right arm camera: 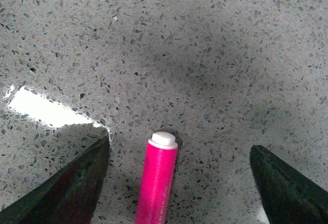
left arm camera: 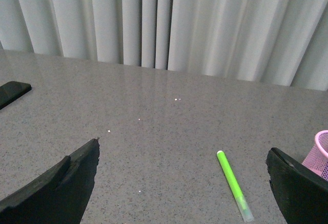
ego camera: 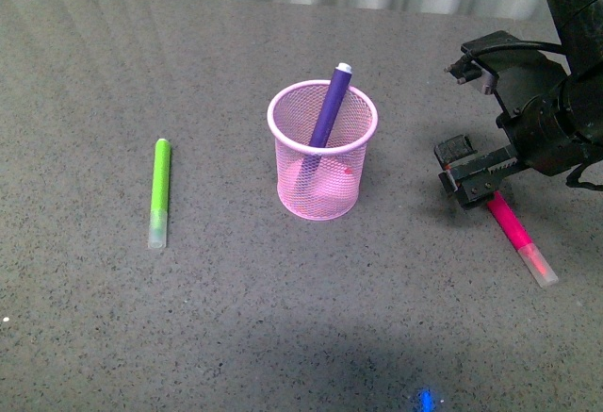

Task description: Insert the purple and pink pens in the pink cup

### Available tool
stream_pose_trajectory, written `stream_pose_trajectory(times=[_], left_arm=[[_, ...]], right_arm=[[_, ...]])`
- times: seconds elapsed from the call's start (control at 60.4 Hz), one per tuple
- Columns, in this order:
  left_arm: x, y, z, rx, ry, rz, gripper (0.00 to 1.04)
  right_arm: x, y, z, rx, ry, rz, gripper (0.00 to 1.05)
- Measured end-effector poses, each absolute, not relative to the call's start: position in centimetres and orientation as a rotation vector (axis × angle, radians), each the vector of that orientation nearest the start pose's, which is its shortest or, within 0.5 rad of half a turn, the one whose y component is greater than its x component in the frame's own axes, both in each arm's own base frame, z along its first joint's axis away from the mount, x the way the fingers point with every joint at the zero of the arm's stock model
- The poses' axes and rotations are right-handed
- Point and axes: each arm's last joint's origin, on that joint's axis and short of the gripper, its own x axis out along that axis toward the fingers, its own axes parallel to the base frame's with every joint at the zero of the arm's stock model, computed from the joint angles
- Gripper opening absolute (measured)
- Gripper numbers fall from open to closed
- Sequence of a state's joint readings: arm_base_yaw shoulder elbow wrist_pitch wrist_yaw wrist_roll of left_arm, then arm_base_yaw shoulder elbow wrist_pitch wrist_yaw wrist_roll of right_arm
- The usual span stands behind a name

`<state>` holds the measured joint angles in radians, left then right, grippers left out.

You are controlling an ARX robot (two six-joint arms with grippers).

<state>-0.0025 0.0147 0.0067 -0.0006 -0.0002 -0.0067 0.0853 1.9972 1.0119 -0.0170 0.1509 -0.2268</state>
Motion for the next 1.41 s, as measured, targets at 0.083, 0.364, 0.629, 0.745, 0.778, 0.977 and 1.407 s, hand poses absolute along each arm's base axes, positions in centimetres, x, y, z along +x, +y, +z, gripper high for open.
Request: stream_pose_trajectory(times=[0.083,0.364,0.629,0.745,0.778,0.977,1.407], left_arm=[[9.8,0.0,16.5,-0.007,0.009,-0.002,0.97],[9.8,0.0,16.5,-0.007,0.009,-0.002,0.97],[9.8,0.0,16.5,-0.007,0.009,-0.002,0.97],[9.8,0.0,16.5,-0.007,0.009,-0.002,0.97],[9.8,0.0,16.5,-0.007,0.009,-0.002,0.97],[9.8,0.0,16.5,-0.007,0.009,-0.002,0.97],[9.8,0.0,16.5,-0.007,0.009,-0.002,0.97]], right_arm=[[36.5,2.7,9.0,-0.334,1.001,0.055,0.6],[36.2,3.1,8.8,-0.337,0.984,0.055,0.09],[35.6,4.2,17.9,-0.232,0.654,0.019,0.08],[34.6,5.1,23.2,-0.177,0.474,0.001,0.08],[34.4,5.5,24.2,-0.166,0.439,-0.001,0.08],[33.9,9.0,25.0,-0.142,0.347,-0.015,0.08],[35.7,14.4,23.3,0.078,0.346,-0.007,0.08]])
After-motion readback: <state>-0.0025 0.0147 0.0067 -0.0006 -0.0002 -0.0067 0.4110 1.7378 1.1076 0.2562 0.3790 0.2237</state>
